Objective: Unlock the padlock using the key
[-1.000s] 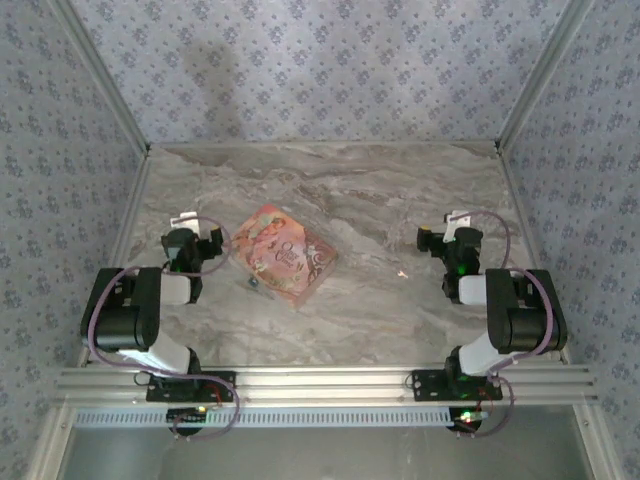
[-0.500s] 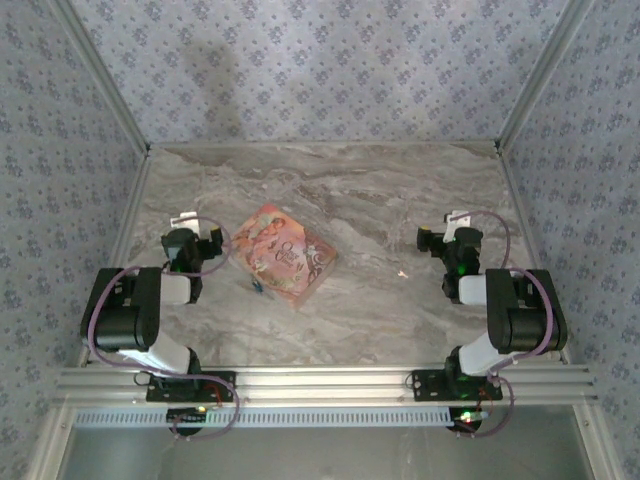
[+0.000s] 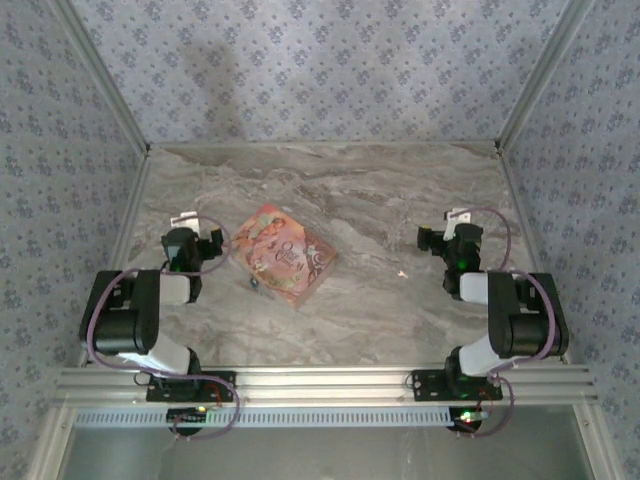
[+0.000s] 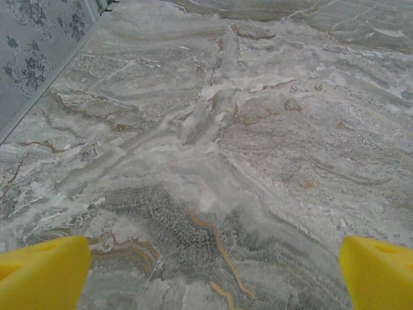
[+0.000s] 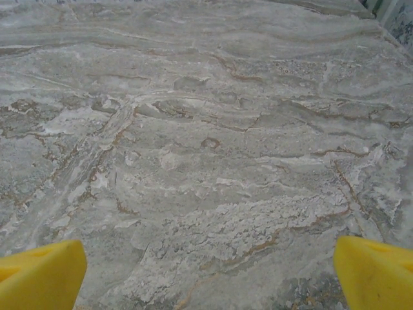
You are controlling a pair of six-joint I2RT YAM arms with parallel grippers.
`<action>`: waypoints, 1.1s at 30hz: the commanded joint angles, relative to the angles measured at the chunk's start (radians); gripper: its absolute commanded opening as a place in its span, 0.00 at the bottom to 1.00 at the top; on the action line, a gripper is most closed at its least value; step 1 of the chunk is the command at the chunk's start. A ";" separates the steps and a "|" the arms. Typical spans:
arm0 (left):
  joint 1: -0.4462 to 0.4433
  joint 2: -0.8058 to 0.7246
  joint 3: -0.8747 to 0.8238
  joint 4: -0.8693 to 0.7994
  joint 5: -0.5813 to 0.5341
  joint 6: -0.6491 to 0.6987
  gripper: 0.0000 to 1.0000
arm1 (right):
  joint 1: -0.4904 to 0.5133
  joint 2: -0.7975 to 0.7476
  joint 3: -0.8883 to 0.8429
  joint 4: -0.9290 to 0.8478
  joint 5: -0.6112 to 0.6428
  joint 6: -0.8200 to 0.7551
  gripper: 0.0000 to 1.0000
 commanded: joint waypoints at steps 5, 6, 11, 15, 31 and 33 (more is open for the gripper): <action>0.007 -0.163 0.158 -0.296 0.053 -0.013 0.98 | 0.008 -0.222 0.104 -0.290 0.003 0.072 1.00; 0.009 -0.183 0.176 -0.335 0.069 -0.037 0.98 | 0.008 -0.255 0.105 -0.303 -0.022 0.088 1.00; 0.036 -0.198 0.324 -0.601 0.254 -0.189 0.98 | 0.004 -0.399 0.188 -0.551 -0.060 0.348 1.00; 0.082 -0.155 0.426 -0.713 0.499 -0.340 0.98 | -0.029 -0.436 0.266 -0.849 -0.135 0.629 1.00; -0.015 -0.141 0.405 -0.901 0.694 -0.430 0.82 | 0.233 -0.637 0.059 -0.860 -0.436 0.766 0.87; -0.029 -0.142 0.390 -0.910 0.681 -0.429 0.81 | 0.281 -0.643 0.041 -0.860 -0.426 0.792 0.87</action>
